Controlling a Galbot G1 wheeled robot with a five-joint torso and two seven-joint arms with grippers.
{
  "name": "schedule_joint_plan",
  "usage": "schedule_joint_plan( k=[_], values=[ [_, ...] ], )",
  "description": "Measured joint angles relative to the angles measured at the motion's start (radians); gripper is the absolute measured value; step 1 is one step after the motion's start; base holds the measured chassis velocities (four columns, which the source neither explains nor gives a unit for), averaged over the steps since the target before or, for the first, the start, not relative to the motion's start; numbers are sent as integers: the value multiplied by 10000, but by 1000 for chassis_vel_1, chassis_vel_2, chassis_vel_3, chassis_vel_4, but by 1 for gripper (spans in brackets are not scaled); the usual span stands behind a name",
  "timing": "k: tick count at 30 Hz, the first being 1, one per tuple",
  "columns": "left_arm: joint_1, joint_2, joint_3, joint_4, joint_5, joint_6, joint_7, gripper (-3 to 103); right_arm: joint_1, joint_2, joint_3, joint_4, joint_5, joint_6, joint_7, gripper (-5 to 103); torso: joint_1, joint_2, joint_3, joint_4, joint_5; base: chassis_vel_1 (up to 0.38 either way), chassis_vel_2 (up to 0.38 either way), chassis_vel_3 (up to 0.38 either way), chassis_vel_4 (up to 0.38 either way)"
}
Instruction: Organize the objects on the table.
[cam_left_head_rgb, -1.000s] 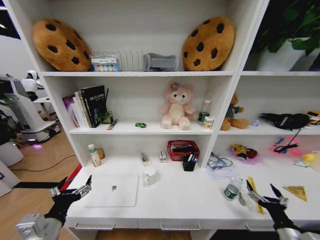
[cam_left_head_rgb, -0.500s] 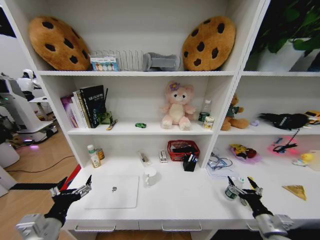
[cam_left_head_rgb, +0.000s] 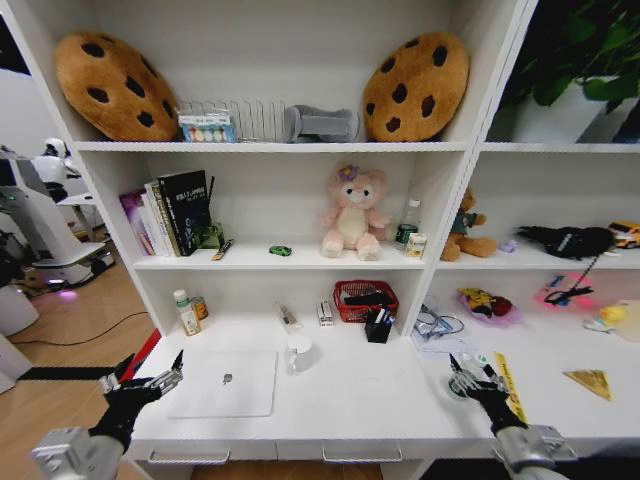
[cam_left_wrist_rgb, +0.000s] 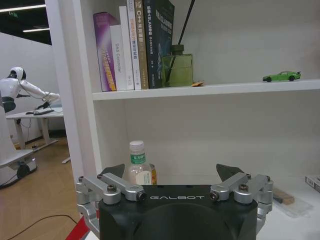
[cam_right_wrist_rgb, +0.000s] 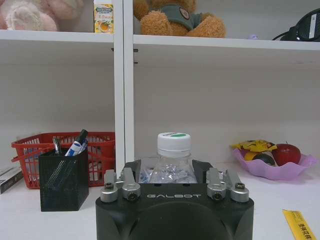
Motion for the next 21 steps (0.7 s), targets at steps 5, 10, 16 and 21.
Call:
schedule_joint_plan(
  k=[5, 10, 16, 21],
  values=[
    [0, 0, 0, 0, 0, 0, 0, 100, -64, -5, 17, 18, 65, 37, -37, 42, 0, 0, 0, -1, 0, 0, 0, 0, 0],
    [0, 0, 0, 0, 0, 0, 0, 100, -124, -5, 45, 108, 123, 40, -62, 30, 0, 0, 0, 1, 0, 0, 0, 0, 0],
    [-1, 0, 0, 0, 0, 0, -2, 100, -1380, 478, 458, 991, 171, 506, -492, 26, 0, -1, 0, 2, 0, 0, 0, 0, 0],
    [0, 0, 0, 0, 0, -1, -2, 100, -3411, 1116, 718, 2170, 92, 1572, -857, 26, 0, 0, -1, -1, -4, 0, 0, 0, 0]
  ],
)
